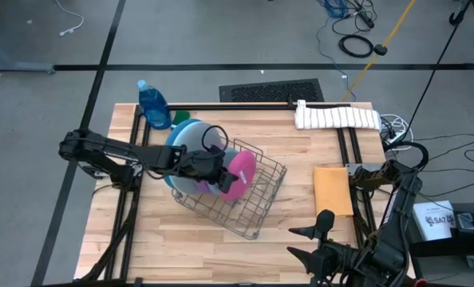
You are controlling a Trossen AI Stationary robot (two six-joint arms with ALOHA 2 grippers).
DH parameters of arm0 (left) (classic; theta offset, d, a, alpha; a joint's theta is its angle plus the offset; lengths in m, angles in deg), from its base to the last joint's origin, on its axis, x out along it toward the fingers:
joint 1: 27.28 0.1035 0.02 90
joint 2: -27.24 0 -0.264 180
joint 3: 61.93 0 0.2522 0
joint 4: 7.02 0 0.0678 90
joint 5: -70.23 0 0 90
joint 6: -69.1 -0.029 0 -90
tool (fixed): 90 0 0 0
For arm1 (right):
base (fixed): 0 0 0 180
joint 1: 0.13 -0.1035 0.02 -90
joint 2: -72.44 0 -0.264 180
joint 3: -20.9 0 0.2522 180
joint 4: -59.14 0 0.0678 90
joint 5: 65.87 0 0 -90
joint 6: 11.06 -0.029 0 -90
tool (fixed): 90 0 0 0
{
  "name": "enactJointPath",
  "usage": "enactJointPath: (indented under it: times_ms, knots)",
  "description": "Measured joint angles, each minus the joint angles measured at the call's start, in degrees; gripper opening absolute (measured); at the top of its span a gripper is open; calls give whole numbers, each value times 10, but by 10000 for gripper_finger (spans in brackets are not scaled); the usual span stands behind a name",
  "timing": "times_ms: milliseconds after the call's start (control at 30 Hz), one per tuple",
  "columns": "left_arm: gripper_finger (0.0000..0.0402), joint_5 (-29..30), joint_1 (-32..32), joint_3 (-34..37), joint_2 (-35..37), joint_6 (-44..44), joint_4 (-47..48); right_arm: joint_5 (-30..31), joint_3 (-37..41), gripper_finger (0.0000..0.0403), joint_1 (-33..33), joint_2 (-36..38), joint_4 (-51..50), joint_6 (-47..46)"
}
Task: Sort dishes
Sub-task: Put the small pink plate into the dish rack
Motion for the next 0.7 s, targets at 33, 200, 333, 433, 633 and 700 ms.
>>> enactJointPath:
  times_ms: [33,200,333,433,633,700]
  knots:
    - [29,-2,0,0,-6,6,-4,0,0,228,0,0,0,0]
    - [29,-4,0,0,-25,8,-4,0,0,228,-2,1,2,0]
    - [29,-4,2,0,-26,7,-2,0,0,228,-5,1,3,-1]
    - [29,-3,2,0,-26,9,-2,0,0,228,-8,1,4,-2]
    - [30,-2,2,0,-11,11,-2,0,0,228,-9,1,4,-4]
    - [30,0,1,0,-7,11,-2,-1,0,228,-9,1,4,-5]
